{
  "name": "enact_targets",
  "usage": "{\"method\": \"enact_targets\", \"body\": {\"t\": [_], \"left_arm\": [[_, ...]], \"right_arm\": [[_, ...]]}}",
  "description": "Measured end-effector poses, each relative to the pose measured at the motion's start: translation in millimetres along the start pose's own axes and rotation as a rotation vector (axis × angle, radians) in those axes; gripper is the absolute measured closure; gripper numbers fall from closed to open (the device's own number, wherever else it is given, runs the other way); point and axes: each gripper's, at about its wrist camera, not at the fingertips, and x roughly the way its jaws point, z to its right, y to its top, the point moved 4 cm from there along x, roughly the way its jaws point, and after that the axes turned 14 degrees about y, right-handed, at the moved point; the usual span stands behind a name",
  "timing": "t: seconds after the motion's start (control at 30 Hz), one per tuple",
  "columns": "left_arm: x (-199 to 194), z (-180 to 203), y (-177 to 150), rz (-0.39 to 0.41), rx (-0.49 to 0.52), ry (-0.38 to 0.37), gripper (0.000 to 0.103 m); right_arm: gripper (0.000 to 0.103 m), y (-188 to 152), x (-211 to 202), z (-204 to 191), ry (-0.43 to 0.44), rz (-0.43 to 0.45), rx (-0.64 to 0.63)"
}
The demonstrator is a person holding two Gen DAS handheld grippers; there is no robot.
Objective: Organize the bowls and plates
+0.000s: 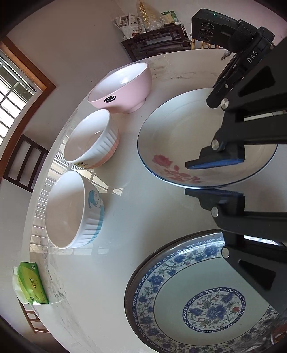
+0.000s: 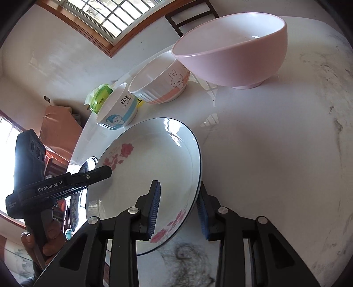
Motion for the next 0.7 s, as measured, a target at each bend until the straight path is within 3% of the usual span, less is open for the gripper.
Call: {"method": "enact_targets", "body": {"t": [0.27, 0.7], "left_arm": [[-31, -12, -28, 0.024, -0.031, -0.027, 0.086], [-84, -97, -65, 0.070, -0.160, 0.015, 0.086]], "right_arm": [[0.071, -16, -26, -24, 0.030, 0.040, -0.018], [0.071, -36, -8, -78, 0.089, -0.019, -0.102]]}}
